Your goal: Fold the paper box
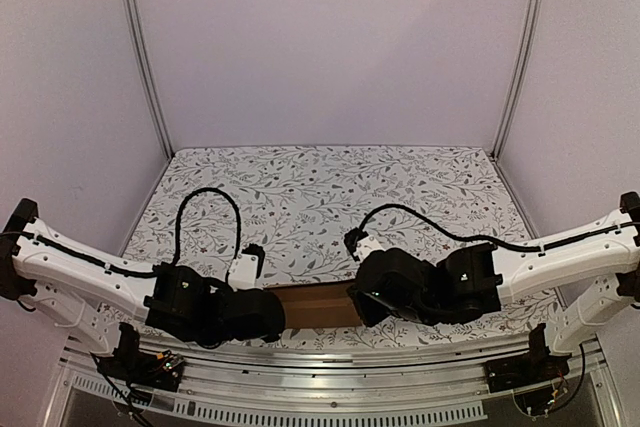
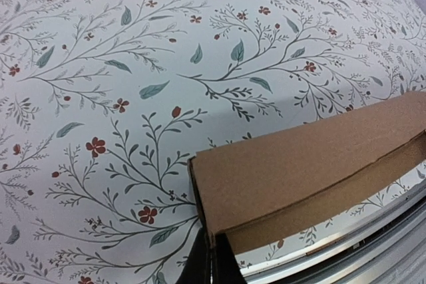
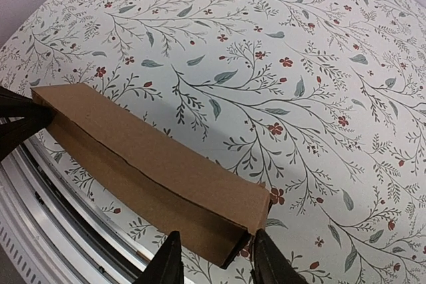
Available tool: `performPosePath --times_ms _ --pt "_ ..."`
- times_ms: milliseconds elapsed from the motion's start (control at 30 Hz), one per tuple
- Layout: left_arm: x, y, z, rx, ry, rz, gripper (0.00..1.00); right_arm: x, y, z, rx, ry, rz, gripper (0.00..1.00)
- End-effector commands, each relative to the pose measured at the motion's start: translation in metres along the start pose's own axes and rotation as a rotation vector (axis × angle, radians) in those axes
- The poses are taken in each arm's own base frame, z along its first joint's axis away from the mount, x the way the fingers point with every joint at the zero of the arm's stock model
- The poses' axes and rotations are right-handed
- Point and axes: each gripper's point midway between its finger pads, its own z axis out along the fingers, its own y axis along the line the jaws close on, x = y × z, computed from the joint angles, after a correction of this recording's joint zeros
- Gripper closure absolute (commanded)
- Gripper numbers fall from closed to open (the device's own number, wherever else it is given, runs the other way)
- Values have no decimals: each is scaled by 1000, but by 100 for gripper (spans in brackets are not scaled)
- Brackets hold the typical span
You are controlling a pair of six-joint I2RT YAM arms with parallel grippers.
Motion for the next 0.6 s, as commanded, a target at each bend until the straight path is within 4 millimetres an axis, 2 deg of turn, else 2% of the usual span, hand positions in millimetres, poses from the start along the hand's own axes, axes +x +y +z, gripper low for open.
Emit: performPosePath --times_ms 0,200,367,567 --pt "15 -2 -2 3 52 51 100 -1 -2 0 35 1 -5 66" --pt "14 -1 -2 -3 49 45 100 5 -14 -2 96 11 -25 69" --pt "15 1 -2 -7 47 42 100 9 -16 -4 107 19 -29 70" --pt "15 1 -2 -8 46 42 100 12 -16 -2 116 24 -23 77"
